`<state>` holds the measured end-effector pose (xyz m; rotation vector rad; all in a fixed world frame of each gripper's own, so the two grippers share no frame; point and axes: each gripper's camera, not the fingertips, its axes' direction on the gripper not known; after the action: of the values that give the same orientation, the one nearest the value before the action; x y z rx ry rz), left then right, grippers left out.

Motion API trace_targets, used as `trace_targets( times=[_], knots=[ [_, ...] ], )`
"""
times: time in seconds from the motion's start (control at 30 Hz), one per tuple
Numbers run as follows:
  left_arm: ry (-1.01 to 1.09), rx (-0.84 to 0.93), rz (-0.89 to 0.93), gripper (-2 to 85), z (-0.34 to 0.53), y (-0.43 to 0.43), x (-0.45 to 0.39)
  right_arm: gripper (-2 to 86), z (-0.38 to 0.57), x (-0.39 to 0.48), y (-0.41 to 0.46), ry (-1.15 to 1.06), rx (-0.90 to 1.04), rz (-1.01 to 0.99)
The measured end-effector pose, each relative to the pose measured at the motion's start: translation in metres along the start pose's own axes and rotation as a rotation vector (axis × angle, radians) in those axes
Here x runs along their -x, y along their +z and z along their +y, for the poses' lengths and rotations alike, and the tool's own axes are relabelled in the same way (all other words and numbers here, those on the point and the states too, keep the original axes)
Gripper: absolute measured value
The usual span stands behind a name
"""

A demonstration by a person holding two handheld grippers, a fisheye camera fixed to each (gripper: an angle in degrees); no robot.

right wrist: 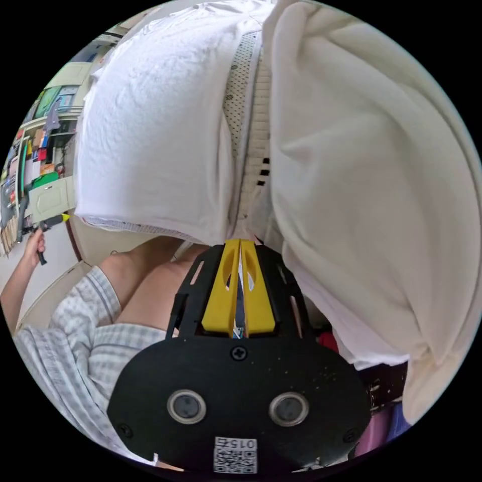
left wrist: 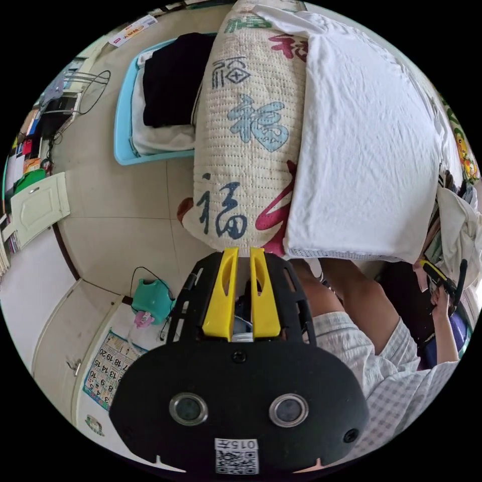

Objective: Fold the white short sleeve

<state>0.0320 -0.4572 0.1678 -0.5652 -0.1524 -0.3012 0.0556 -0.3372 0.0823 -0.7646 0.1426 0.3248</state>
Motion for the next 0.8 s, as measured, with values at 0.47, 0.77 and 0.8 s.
trace_targets(
  times=[0.47,0.77,0.8],
  knots=[
    [0.763,-0.509,0.211,5.7,-0.254,-0.177,-0.324,4.3,-0.124,0.015,-0.128,0.103,-0.691,-0.062],
    [0.973,-0.385,0.237,6.9,-0.357,-0.155,-0.517,6.8,-0.182,-0.073,-0.103,0.445,-0.635,-0.105],
    [0.979,-0.373,0.201,6.9,-0.363,-0.147,-0.531,7.2,-0.184,-0.081,-0.098,0.47,-0.624,-0.12]
  ],
)
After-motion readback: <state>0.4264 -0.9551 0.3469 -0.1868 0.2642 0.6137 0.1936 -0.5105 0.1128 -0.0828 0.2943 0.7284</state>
